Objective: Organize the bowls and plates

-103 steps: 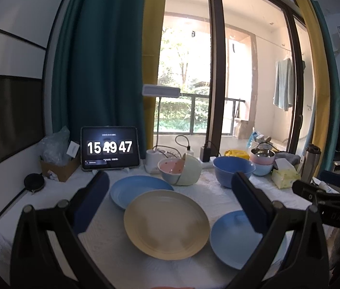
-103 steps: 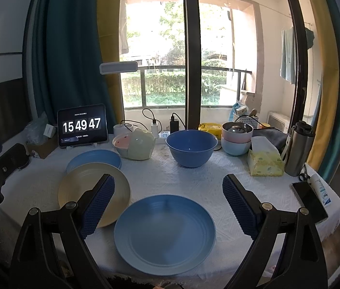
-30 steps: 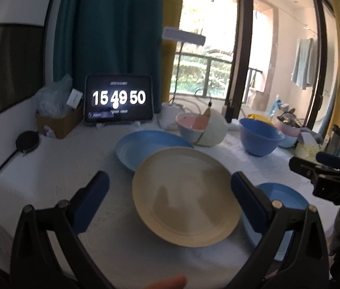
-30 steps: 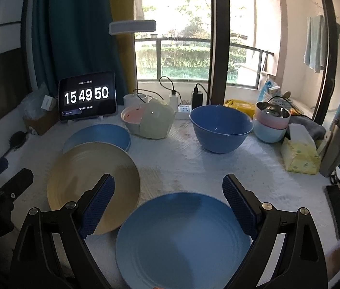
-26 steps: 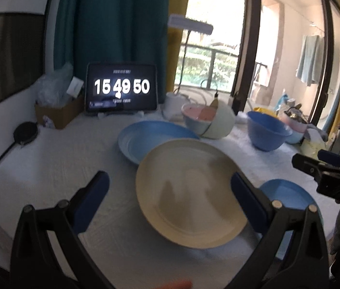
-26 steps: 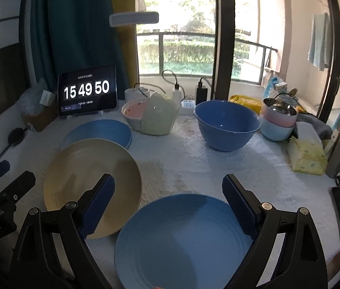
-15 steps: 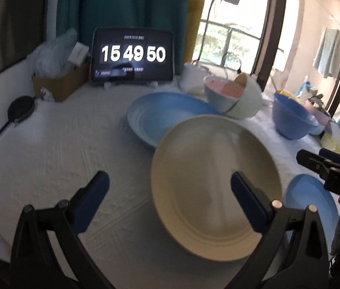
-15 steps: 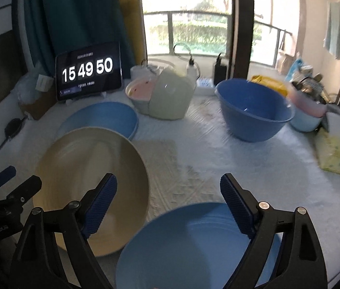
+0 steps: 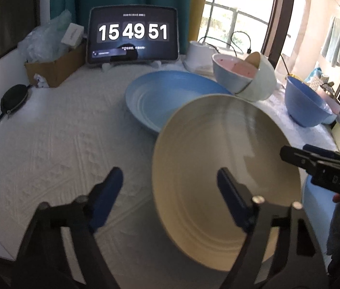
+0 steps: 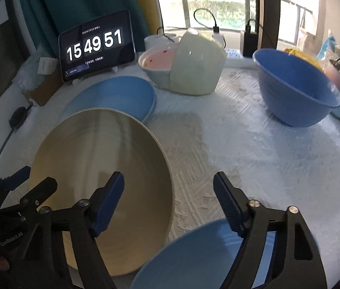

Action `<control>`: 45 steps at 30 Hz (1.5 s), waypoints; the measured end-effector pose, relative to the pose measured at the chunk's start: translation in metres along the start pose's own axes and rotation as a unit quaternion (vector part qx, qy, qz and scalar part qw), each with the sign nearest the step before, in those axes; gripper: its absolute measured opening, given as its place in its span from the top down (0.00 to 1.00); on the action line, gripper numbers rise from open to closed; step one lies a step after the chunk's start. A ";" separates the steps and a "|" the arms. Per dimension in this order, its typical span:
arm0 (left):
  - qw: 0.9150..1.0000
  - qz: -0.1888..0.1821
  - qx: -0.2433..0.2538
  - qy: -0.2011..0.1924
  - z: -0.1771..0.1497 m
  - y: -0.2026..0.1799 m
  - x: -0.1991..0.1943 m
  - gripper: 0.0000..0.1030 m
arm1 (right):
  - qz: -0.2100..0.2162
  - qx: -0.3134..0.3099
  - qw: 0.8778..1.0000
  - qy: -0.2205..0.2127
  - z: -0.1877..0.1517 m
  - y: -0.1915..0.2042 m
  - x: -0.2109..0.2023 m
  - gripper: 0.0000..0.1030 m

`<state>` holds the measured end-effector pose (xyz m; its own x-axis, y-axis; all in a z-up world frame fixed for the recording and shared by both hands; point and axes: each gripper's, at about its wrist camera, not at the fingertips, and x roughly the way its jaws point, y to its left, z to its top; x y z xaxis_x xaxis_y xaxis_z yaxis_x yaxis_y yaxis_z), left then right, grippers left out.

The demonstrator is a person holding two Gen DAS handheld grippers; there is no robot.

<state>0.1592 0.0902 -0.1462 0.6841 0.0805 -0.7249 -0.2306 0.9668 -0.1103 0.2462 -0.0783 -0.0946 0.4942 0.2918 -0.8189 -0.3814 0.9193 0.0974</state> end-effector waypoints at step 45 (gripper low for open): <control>0.998 -0.035 0.031 -0.036 -0.011 -0.045 -0.057 0.58 | -0.008 0.023 0.998 -0.059 -0.023 -0.020 -0.071 0.80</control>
<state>0.1233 0.0397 -0.1075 0.7459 0.0269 -0.6655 -0.1383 0.9837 -0.1152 0.2008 -0.1233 -0.0512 0.5899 0.3045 -0.7478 -0.3385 0.9341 0.1133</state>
